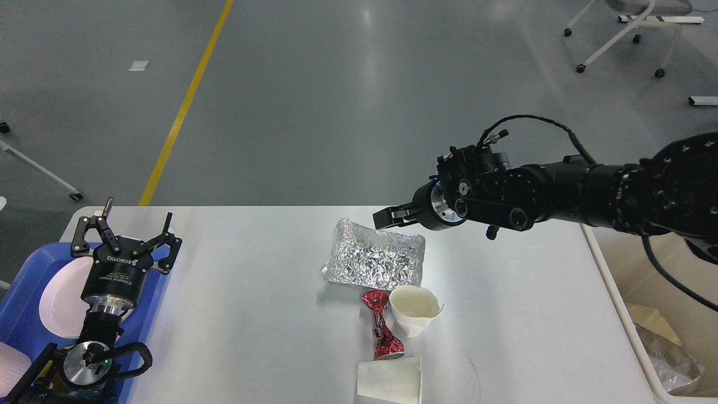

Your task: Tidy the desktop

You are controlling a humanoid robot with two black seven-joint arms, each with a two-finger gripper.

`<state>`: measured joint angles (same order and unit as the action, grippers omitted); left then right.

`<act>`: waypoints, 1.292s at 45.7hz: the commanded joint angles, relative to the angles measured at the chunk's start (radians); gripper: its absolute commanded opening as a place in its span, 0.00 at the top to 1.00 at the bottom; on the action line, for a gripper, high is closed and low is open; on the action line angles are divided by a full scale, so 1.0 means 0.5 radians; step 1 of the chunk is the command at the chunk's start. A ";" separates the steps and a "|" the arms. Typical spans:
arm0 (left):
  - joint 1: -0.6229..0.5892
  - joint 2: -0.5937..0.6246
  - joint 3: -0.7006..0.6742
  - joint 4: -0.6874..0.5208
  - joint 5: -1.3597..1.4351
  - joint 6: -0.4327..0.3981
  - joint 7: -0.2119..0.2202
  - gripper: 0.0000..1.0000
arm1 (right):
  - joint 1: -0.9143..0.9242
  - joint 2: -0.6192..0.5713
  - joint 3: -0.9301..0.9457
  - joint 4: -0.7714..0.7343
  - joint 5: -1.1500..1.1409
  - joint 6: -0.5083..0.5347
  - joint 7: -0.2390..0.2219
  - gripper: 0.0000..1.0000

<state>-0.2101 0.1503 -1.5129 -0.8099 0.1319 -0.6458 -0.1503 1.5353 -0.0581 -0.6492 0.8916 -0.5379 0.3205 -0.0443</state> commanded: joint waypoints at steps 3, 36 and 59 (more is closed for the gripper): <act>0.000 0.000 0.001 0.000 0.000 0.000 0.000 0.04 | 0.466 -0.193 -0.238 0.257 0.449 0.521 -0.004 0.00; 0.000 0.000 0.001 0.000 0.000 0.000 0.003 0.04 | 1.823 -0.237 -1.334 0.938 1.202 1.184 -0.059 0.00; 0.000 0.000 0.001 0.000 0.000 0.000 0.003 0.04 | 1.605 -0.255 -1.306 0.920 1.275 1.004 -0.096 0.00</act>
<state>-0.2102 0.1503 -1.5128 -0.8099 0.1319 -0.6458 -0.1487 2.4072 -0.1882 -1.3223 1.3581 0.0901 0.8852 -0.0920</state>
